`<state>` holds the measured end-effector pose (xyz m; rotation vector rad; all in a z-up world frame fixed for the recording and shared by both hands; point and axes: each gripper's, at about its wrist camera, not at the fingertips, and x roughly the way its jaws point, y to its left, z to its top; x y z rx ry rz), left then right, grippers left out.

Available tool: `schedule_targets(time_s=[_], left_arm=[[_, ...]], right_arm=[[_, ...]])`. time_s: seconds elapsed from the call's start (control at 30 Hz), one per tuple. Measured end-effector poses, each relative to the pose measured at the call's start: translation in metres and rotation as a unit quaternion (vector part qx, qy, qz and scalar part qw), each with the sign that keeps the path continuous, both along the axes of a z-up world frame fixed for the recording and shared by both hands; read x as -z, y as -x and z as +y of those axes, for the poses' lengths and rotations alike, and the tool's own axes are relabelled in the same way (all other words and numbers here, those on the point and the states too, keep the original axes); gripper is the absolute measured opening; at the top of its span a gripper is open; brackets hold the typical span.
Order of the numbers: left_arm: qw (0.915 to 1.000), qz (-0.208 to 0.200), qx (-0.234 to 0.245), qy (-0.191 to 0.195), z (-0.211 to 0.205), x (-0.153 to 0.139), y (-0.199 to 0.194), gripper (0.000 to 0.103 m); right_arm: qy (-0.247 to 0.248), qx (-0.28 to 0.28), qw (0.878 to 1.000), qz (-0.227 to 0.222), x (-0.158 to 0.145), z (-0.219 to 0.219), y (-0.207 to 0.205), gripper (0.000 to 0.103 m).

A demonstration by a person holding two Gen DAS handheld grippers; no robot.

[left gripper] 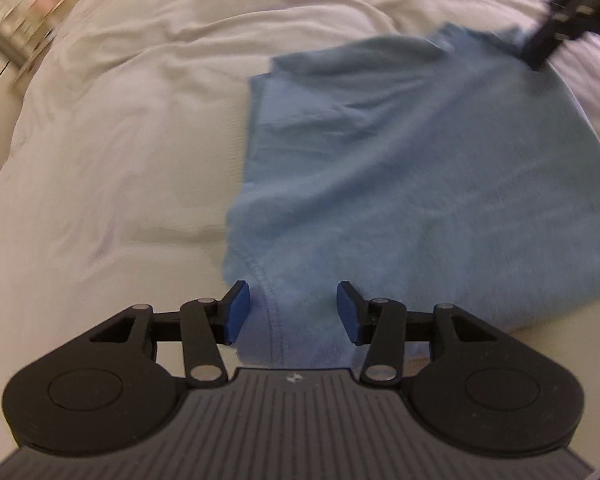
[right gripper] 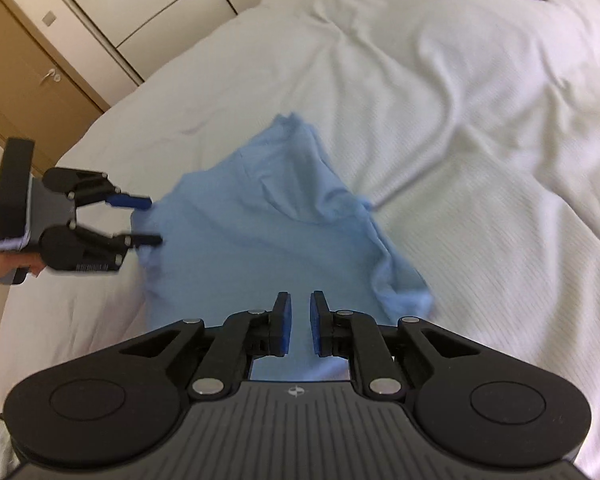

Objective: Fold clothes
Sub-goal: 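Withdraw both open grippers from the folded shirt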

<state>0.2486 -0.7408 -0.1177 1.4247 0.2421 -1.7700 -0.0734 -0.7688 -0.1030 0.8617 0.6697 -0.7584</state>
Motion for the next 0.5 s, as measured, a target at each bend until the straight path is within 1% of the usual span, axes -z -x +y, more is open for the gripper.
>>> schedule_targets(time_s=[0.1,0.17,0.23,0.27,0.3,0.43,0.5], left_arm=[[0.9999,-0.007,0.016,0.001,0.0,0.014,0.001,0.044],[0.9998,-0.011,0.017,0.002,-0.001,0.019,0.0,0.044],[0.9998,-0.014,0.016,0.005,-0.001,0.019,-0.003,0.045],[0.9998,-0.015,0.014,0.007,0.0,0.017,-0.004,0.045],[0.9998,-0.015,0.013,0.009,0.002,0.014,-0.006,0.045],[0.9997,-0.017,0.014,0.009,0.011,0.002,-0.012,0.045],[0.9997,-0.018,0.016,0.009,0.016,-0.004,-0.014,0.045]], right_arm=[[0.005,0.002,0.999,0.049,0.02,-0.011,-0.002,0.013],[0.02,0.024,0.997,0.074,0.023,-0.014,0.013,0.0],[0.037,0.048,0.993,0.097,0.023,-0.015,0.029,0.0],[0.04,0.057,0.992,0.102,0.021,-0.014,0.035,0.009],[0.04,0.063,0.992,0.105,0.018,-0.01,0.039,0.013],[0.037,0.087,0.989,0.113,0.003,0.004,0.054,0.013],[0.029,0.083,0.99,0.112,-0.003,0.013,0.051,0.013]])
